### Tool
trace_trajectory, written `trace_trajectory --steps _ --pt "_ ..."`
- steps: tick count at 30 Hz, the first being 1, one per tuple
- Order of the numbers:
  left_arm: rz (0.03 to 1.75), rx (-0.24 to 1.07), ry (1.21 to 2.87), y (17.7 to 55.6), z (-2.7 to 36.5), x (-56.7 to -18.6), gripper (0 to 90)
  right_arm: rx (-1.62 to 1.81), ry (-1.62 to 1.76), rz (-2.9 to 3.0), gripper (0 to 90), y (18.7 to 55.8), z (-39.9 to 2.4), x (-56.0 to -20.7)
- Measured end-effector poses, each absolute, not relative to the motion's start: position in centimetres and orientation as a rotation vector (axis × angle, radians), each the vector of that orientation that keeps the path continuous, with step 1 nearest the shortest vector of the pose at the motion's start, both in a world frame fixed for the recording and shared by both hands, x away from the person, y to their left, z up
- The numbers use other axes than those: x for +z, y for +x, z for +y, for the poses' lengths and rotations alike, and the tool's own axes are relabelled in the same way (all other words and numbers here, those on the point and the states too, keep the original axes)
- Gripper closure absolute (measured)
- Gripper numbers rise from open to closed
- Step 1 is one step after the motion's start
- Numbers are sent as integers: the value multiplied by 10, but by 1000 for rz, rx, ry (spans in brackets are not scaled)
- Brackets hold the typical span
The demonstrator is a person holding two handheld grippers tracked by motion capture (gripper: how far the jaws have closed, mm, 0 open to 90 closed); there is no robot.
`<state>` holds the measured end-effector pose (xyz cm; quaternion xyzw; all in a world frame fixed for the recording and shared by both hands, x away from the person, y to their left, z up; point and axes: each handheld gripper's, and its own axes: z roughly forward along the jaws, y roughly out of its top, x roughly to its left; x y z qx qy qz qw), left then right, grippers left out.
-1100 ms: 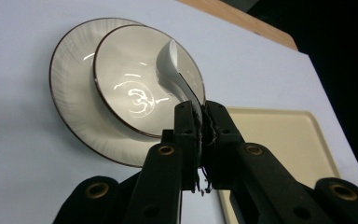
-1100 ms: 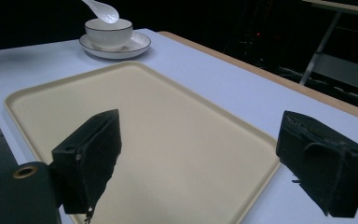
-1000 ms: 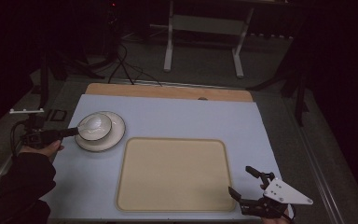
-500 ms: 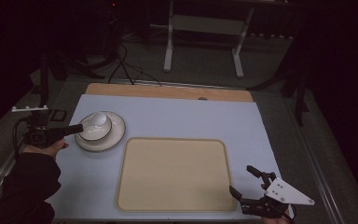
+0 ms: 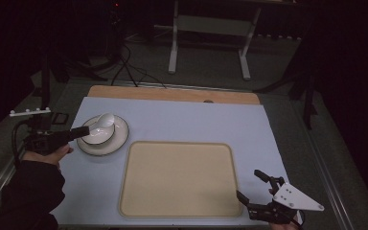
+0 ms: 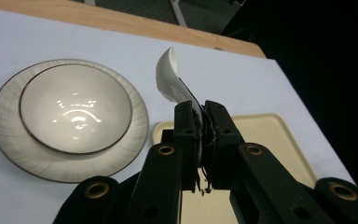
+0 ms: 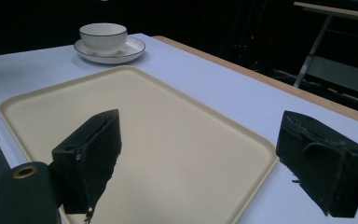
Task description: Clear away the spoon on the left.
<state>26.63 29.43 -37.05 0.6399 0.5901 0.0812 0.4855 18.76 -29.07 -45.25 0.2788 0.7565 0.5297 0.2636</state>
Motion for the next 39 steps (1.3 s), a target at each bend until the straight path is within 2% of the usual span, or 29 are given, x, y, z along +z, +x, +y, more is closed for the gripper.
trace_trajectory --steps 10,12,17,29,39 --pt "1401 225 1555 252 278 -368 851 1441 754 2046 141 187 -292 -452" --pt "1372 267 1585 243 265 -368 851 1449 751 2047 141 187 -292 -452" --pt "1350 268 1620 235 252 -370 851 1458 762 2045 141 188 -293 -453" --pt "1330 197 1649 221 224 -386 851 1465 765 2050 141 189 -292 -453" --pt "1336 166 1607 210 201 -404 851 1460 762 2046 141 188 -292 -453"
